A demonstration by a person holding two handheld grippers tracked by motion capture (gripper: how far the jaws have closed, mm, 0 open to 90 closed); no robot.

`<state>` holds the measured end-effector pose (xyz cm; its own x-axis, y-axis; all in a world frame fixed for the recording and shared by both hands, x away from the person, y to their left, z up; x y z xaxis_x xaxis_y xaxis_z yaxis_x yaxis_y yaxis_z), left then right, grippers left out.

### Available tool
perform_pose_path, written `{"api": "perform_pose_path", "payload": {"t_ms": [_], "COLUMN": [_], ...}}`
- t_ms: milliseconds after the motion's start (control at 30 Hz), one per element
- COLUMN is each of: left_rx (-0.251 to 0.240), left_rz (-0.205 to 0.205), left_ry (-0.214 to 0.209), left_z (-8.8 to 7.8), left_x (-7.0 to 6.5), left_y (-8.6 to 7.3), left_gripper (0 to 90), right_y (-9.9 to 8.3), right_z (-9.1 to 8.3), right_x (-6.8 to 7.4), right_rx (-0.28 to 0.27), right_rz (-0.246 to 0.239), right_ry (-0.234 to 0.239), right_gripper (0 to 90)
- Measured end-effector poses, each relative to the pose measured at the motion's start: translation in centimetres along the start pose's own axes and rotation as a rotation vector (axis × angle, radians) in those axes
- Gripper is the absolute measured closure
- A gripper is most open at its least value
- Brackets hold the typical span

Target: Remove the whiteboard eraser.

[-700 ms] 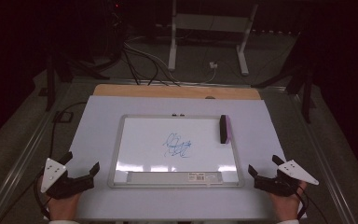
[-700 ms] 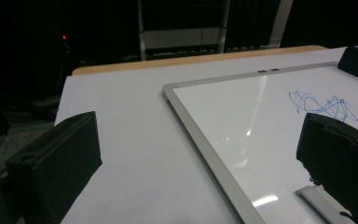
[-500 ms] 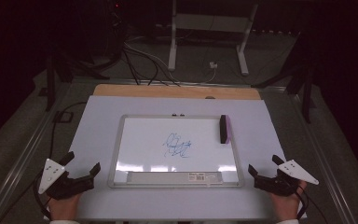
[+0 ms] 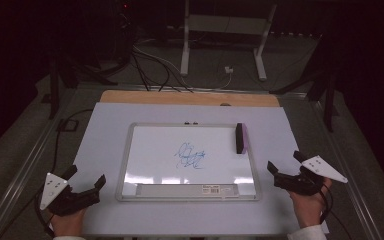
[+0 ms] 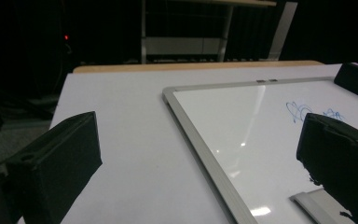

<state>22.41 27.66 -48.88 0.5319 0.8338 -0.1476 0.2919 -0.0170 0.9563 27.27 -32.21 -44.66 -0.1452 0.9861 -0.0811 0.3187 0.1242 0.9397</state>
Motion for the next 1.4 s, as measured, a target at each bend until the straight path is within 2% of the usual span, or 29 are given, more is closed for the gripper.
{"api": "perform_pose_path", "payload": {"t_ms": [167,400,467,600,800,967,1100,1200,1333,1400], "left_rx": [0.023,0.036,0.036,0.033,0.04,0.044,0.05,0.052,0.052,0.055], "left_rz": [0.004,0.002,0.003,-0.001,-0.003,-0.001,-0.005,-0.006,-0.002,-0.002], "left_ry": [-0.001,-0.001,-0.001,0.008,0.018,0.023,0.027,0.026,0.027,0.025], "left_z": [0.2,0.5,0.5,0.5,0.5,0.6,0.6,0.7,0.7,0.7], "left_x": [0.0,0.0,-0.1,0.0,0.1,0.1,0.2,0.2,0.1,0.2], "left_y": [-0.2,-0.4,-0.4,-0.4,-0.6,-0.6,-0.7,-0.7,-0.7,-0.7], "left_gripper": [0.4,0.5,0.5,0.5,0.5,0.5,0.5,0.5,0.5,0.5], "right_y": [1.5,3.3,3.7,4.1,4.2,3.7,3.6,3.7,3.4,3.1], "right_z": [1.0,2.4,3.0,4.4,6.8,8.9,9.7,10.5,11.5,12.0], "right_x": [0.7,0.9,0.8,0.5,0.6,1.2,1.4,1.5,1.8,1.8], "right_rx": [0.009,-0.002,-0.001,0.009,0.053,0.12,0.143,0.163,0.197,0.22], "right_rz": [-0.034,-0.043,-0.037,0.008,0.028,0.024,0.03,0.052,0.046,0.057], "right_ry": [0.021,0.028,0.027,0.041,0.047,0.049,0.053,0.065,0.063,0.071], "right_gripper": [0.0,0.0,0.0,0.0,0.0,0.0,0.0,0.2,1.1,4.1]}}
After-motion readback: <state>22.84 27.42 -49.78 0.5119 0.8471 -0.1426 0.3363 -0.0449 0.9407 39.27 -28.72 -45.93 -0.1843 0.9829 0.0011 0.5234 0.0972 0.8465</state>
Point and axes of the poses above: each handheld gripper's, and its own axes: z roughly forward along the jaws, y roughly out of its top, x roughly to its left, the point moved 2 cm from there along z, roughly forward along the jaws, and after that the axes turned 14 degrees about -y, right-handed, at the moved point
